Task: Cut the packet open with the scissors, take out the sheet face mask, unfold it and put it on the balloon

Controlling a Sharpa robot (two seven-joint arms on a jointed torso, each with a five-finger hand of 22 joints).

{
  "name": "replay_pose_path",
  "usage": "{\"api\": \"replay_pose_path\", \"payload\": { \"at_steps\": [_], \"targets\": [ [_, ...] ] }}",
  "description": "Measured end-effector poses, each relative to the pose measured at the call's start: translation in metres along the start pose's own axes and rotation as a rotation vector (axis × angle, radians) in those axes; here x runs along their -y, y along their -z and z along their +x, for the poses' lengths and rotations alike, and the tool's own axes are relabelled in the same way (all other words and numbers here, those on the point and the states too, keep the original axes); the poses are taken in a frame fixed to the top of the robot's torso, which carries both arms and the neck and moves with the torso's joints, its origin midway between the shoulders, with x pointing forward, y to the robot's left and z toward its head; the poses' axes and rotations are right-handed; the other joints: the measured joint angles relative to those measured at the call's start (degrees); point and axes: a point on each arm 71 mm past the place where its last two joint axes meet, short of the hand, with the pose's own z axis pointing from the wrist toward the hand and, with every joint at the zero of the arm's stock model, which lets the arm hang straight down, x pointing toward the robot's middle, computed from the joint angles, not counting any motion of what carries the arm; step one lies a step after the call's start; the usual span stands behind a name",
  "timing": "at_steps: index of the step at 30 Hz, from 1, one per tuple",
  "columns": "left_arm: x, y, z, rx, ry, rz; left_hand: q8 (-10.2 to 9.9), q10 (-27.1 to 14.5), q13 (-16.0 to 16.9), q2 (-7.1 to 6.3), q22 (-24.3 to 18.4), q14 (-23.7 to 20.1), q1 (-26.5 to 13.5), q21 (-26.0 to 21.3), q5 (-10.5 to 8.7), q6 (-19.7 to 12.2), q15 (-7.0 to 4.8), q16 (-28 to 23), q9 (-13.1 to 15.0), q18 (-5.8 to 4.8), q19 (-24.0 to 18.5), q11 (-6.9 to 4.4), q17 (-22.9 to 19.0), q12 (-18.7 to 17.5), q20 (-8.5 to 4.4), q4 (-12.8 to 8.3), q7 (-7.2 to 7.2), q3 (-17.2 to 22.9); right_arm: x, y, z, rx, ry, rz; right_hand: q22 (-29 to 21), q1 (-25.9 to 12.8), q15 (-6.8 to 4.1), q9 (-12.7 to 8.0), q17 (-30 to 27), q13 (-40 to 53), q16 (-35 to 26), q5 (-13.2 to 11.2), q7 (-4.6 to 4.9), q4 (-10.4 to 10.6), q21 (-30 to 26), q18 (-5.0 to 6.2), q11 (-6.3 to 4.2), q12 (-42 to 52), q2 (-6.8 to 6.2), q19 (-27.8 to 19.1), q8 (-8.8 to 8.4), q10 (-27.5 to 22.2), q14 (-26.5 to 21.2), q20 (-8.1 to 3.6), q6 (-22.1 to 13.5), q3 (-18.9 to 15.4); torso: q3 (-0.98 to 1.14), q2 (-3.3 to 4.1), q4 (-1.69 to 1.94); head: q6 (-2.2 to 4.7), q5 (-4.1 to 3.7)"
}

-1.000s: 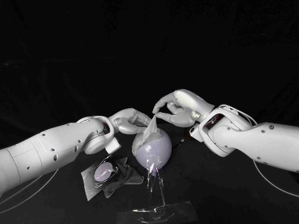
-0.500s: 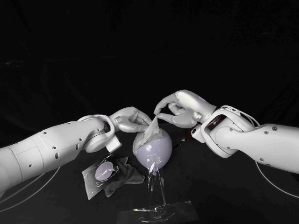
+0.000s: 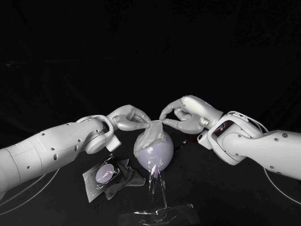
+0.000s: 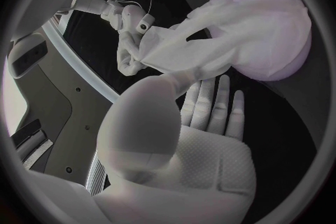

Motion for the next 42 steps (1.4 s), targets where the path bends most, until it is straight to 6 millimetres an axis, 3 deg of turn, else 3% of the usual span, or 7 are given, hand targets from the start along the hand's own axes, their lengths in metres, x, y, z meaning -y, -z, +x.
{"api": "replay_pose_path", "payload": {
  "at_steps": [21, 23, 24, 27, 36, 38, 42],
  "targets": [
    [0.020, -0.001, -0.007, 0.001, -0.019, 0.036, 0.7, 0.4, -0.1, -0.10, -0.2, 0.5, 0.5, 0.0, -0.02, -0.4, -0.06, 0.0, 0.0, -0.09, 0.5, 0.00, 0.1, -0.3, -0.15, 0.4, 0.19, 0.4, 0.008, 0.006, 0.006, -0.008, -0.004, 0.027, 0.0, -0.4, 0.00, 0.1, 0.0, 0.0, 0.0, 0.0, 0.02, 0.2, 0.0, 0.00, 0.00, -0.1, -0.04, 0.0, 0.18, 0.0, 0.0, 0.01, 0.0, 0.2, 0.00, 0.04, 0.02, -0.04, 0.09],
    [0.022, -0.001, -0.009, 0.001, -0.023, 0.039, 1.0, 0.4, -0.1, -0.10, 0.1, 0.9, 0.5, 0.7, -0.02, -0.8, -0.41, 0.1, 0.0, -0.10, 2.8, -0.01, 0.2, -0.5, -0.05, 0.7, 0.15, 0.7, 0.009, 0.006, 0.005, -0.005, -0.003, 0.031, 0.0, -0.5, 0.00, 0.1, 0.0, 0.0, 0.0, 0.0, 0.11, 0.2, 0.0, 0.00, 0.00, 0.0, 0.01, 0.0, 0.18, 0.0, 0.0, 0.01, 0.1, 0.2, 0.00, 0.04, 0.02, -0.01, 0.09],
    [0.024, -0.002, -0.011, 0.002, -0.026, 0.041, 1.7, 0.6, -0.1, -0.10, 0.7, 1.4, 0.5, 2.1, -0.02, -1.3, -0.47, 0.6, 0.0, -0.59, 6.2, -0.14, 0.4, -0.6, -0.03, 0.8, 0.19, 0.8, 0.009, 0.006, 0.005, -0.002, -0.002, 0.034, 0.0, -0.5, 0.00, 0.1, 0.0, 0.0, 0.0, 0.0, 0.11, 0.2, 0.0, 0.00, 0.00, 0.0, 0.01, 0.0, 0.18, 0.0, 0.0, 0.01, 0.1, 0.2, 0.00, 0.04, 0.02, 0.03, 0.09],
    [0.031, -0.002, -0.018, 0.005, -0.036, 0.050, 2.0, 0.9, -0.1, -0.11, 1.3, 1.5, 0.5, 3.3, -0.04, -1.5, -0.53, 1.0, 0.0, -1.87, 9.2, -0.20, 0.7, -0.8, 0.00, 1.0, 0.01, 1.0, 0.011, 0.006, 0.004, 0.006, -0.001, 0.040, 0.0, -0.5, 0.00, 0.2, 0.0, 0.0, 0.0, 0.0, 0.11, 0.2, 0.0, 0.00, -0.01, 0.0, 0.01, 0.0, 0.17, 0.0, 0.0, 0.01, 0.1, 0.2, 0.00, 0.04, 0.02, 0.14, 0.16],
    [0.054, -0.001, -0.036, 0.016, -0.070, 0.071, 3.1, 1.4, -0.1, -0.20, 1.7, 4.1, 0.6, 4.5, -0.04, -2.2, -1.24, 3.5, 0.0, -1.88, 12.0, -0.56, 1.7, -1.1, -0.31, 1.4, -0.12, 1.1, 0.015, 0.004, -0.004, 0.040, -0.007, 0.060, 0.0, -0.5, 0.01, 0.1, 0.0, 0.0, 0.0, 0.0, 0.11, 0.2, 0.0, 0.00, -0.01, 0.0, 0.01, 0.0, 0.16, 0.0, 0.0, 0.01, 0.1, 0.2, 0.03, -0.05, 0.02, 0.65, 0.25],
    [0.058, -0.001, -0.040, 0.020, -0.078, 0.073, 3.3, 1.4, -0.1, -0.21, 2.1, 7.6, 0.6, 5.5, -0.04, -2.4, -1.99, 5.7, 0.0, -1.88, 13.6, -0.61, 2.7, -1.2, -0.52, 1.6, -0.31, 1.0, 0.015, 0.003, -0.007, 0.048, -0.013, 0.064, 0.0, -0.5, 0.01, 0.1, 0.0, 0.0, 0.0, 0.0, 0.11, 0.1, 0.0, 0.00, -0.01, 0.0, 0.01, 0.0, 0.16, 0.0, 0.0, 0.01, 0.1, 0.3, 0.03, -0.08, 0.02, 0.87, 0.26],
    [0.066, -0.003, -0.045, 0.024, -0.089, 0.076, 3.4, 1.9, 0.0, -0.21, 2.9, 10.6, 0.6, 7.2, -0.04, -2.4, -2.97, 8.0, 0.0, -1.84, 16.2, -1.04, 3.9, -1.5, -0.81, 1.8, -0.32, 0.8, 0.015, 0.001, -0.011, 0.066, -0.023, 0.068, 0.0, -0.5, 0.01, 0.2, 0.0, 0.0, 0.0, 0.0, 0.11, 0.0, 0.0, 0.00, -0.01, 0.0, 0.01, 0.0, 0.15, 0.0, 0.0, 0.01, 0.1, 0.3, 0.03, -0.09, 0.02, 1.31, 0.21]
  ]
}}
